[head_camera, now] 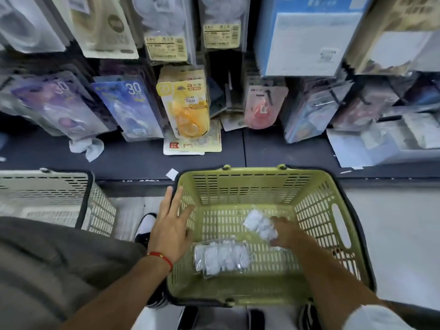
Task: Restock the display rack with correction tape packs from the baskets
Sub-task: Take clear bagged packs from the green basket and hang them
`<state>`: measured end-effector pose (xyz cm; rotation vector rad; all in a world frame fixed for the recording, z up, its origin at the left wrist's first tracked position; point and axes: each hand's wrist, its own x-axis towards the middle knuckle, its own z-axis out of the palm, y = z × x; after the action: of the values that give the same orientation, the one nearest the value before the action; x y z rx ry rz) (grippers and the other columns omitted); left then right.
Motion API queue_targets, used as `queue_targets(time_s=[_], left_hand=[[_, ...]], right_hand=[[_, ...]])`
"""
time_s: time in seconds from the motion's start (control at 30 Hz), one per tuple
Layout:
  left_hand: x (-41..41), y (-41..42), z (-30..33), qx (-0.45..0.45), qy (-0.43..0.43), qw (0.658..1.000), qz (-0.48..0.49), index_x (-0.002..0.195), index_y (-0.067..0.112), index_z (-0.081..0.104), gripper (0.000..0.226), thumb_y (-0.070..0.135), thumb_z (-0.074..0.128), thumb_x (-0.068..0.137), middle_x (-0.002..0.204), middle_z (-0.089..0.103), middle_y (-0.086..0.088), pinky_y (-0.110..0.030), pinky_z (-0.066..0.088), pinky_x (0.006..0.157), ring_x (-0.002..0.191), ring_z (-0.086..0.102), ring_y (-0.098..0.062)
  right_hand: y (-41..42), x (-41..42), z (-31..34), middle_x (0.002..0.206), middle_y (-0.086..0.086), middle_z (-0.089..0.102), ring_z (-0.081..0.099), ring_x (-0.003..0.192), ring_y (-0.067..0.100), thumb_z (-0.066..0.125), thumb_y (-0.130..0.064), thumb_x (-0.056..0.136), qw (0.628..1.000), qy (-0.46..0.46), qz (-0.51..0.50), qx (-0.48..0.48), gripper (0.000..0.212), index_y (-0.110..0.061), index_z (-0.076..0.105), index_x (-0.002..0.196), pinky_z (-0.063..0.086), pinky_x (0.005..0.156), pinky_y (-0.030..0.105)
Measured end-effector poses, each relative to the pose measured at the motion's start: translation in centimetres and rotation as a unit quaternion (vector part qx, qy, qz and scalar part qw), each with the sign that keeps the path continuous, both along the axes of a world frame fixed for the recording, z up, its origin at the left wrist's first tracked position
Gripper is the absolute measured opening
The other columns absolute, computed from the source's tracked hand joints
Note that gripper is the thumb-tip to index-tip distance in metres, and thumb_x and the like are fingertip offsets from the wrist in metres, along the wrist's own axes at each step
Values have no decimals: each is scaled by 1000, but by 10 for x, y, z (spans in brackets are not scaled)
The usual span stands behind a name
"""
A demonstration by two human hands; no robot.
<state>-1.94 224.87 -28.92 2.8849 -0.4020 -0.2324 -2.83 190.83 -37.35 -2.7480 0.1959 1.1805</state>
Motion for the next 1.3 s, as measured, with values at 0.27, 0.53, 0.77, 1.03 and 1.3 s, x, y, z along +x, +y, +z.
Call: queue_targets(time_s=[0.27,0.53,0.77,1.03,1.3], left_hand=[[-1,-4,1,56,-15,998,14,146,20,57,65,15,71,83,176,5,-11,-55,18,129,163,-5,-34],[6,-46,17,-9,7,991,-134,160,23,37,72,28,68,95,176,14,-5,-48,-4,132,163,0,-24],[19,-53,36,6,37,985,-166,153,33,45,66,37,75,94,138,67,-2,-47,34,125,133,61,-26],[16,-6,50,-241,127,946,174,117,21,53,30,16,72,95,110,72,-1,-47,60,87,101,70,-25],[14,-9,52,-281,147,928,196,114,24,52,27,9,66,96,109,74,-3,-52,60,86,99,71,-28]], right_hand=[[14,-14,-39,157,19,33,37,147,37,85,-50,77,997,-61,-12,-54,106,-12,24,154,40,117,47],[-9,-1,49,84,2,70,66,82,21,68,3,94,919,-66,-207,329,27,-21,71,83,53,71,31],[28,30,102,103,-1,80,75,95,14,78,-8,90,877,18,-152,456,23,-19,75,110,60,84,29],[98,9,-9,169,3,33,42,148,31,83,-11,86,970,66,65,223,94,-41,33,160,37,121,46],[85,12,-13,135,4,63,62,120,26,91,-26,76,979,63,20,194,73,-23,59,142,52,98,33]])
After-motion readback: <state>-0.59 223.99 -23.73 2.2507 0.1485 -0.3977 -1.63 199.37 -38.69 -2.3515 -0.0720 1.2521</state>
